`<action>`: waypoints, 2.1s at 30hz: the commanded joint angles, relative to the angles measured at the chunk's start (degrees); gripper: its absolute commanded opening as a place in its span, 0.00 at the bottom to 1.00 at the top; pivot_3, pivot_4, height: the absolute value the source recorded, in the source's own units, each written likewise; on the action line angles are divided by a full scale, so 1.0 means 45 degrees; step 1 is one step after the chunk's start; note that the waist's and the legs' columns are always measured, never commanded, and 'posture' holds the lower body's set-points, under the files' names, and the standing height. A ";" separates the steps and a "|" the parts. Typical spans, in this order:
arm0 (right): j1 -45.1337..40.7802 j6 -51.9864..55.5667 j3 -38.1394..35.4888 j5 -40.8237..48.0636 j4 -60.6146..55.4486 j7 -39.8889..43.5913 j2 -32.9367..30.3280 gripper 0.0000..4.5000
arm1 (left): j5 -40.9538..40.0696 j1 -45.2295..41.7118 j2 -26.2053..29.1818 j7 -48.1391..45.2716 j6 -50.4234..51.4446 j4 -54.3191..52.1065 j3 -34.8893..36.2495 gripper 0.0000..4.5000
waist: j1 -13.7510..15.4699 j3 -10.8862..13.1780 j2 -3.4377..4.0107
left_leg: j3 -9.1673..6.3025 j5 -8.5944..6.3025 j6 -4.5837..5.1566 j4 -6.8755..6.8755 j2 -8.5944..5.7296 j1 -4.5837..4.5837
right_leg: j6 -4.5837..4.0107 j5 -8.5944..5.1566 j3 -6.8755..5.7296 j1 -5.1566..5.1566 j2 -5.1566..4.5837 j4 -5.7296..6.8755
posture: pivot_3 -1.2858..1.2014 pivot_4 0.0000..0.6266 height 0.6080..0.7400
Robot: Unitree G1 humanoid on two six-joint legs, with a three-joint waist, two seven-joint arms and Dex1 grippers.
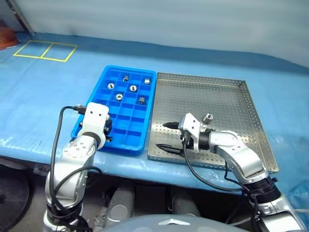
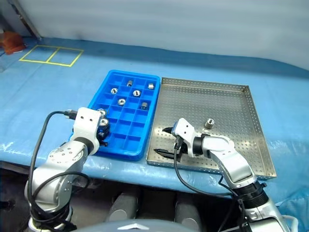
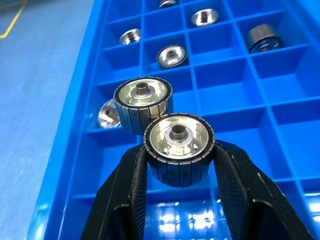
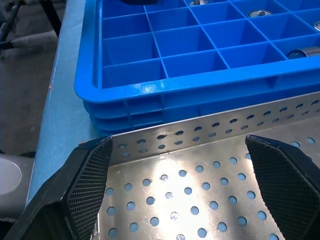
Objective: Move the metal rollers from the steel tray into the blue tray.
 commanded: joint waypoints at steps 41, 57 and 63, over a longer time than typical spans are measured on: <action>-0.0297 -0.0518 -0.0599 -0.0209 -0.0081 -0.0544 0.0281 1.00 | -0.0011 0.0830 -0.0330 0.0479 -0.0856 -0.0347 0.0645 0.99 | 0.0510 0.0001 -0.0003 | 0.0008 -0.0013 -0.0020 -0.0028 0.0006 0.0002 | -0.0031 -0.0019 -0.0016 -0.0021 -0.0009 -0.0006 | 0.65 0.24 1.00; 0.0119 -0.0591 -0.0745 -0.0367 -0.0355 -0.1021 0.0246 1.00 | 0.0219 0.0421 -0.0888 0.0918 -0.2638 0.1930 0.0338 0.99 | 0.0301 0.0002 -0.0004 | 0.0010 -0.0013 -0.0021 -0.0029 0.0006 -0.0007 | -0.0032 -0.0020 -0.0016 -0.0027 -0.0008 -0.0008 | 0.63 0.24 1.00; 0.0254 -0.0593 -0.0816 -0.0358 -0.0391 -0.1217 0.0255 1.00 | 0.0281 0.0344 -0.1087 0.0998 -0.2905 0.2262 0.0321 0.87 | 0.0252 0.0002 -0.0004 | 0.0011 -0.0012 -0.0021 -0.0028 0.0006 -0.0006 | -0.0032 -0.0020 -0.0016 -0.0026 -0.0008 -0.0008 | 0.63 0.24 1.00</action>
